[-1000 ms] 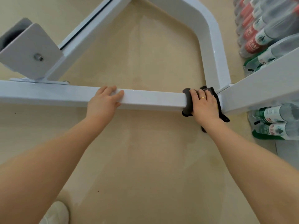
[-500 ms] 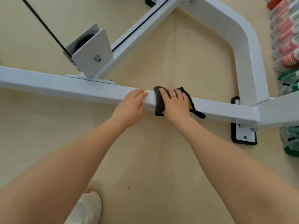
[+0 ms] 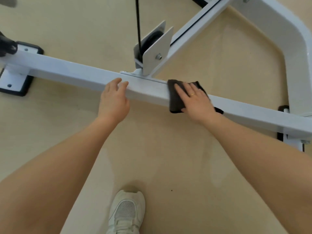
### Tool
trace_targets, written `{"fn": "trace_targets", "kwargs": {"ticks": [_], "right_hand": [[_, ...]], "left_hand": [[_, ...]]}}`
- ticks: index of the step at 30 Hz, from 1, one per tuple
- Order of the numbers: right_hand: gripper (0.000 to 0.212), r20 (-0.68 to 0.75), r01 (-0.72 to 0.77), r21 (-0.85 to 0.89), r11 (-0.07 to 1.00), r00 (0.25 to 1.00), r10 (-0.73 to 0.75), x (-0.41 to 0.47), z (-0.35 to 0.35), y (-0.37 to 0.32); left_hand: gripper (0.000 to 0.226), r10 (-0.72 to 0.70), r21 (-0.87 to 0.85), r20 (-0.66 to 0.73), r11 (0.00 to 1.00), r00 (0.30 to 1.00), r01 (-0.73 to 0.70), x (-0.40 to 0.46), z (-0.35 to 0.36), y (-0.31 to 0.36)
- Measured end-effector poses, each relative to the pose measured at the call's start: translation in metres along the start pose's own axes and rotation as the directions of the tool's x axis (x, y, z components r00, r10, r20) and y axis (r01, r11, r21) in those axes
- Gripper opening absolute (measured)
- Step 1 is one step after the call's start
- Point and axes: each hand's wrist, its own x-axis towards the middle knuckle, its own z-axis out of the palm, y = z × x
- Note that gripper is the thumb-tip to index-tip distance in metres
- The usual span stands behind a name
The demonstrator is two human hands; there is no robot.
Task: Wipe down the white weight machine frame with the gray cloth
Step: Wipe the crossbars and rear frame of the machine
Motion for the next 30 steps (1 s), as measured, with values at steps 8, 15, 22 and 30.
{"fn": "trace_targets", "kwargs": {"ticks": [8, 15, 22, 30], "right_hand": [[0.070, -0.060, 0.032, -0.078, 0.996, 0.998, -0.037, 0.000, 0.009, -0.049], [0.073, -0.024, 0.230, -0.057, 0.971, 0.972, -0.232, 0.053, -0.007, -0.135], [0.071, 0.017, 0.275, -0.092, 0.957, 0.961, -0.275, 0.075, -0.023, -0.146], [0.077, 0.008, 0.259, -0.110, 0.960, 0.966, -0.260, 0.098, -0.023, -0.198]], "left_hand": [[0.061, 0.035, 0.000, 0.026, 0.999, 0.999, -0.035, 0.004, 0.006, -0.035], [0.061, -0.047, -0.041, 0.056, 0.998, 0.997, 0.049, 0.010, -0.011, -0.057], [0.066, -0.271, -0.072, -0.020, 0.961, 0.962, 0.269, 0.016, -0.023, -0.088], [0.070, -0.253, -0.191, -0.062, 0.953, 0.966, 0.237, 0.020, -0.030, -0.121]]}}
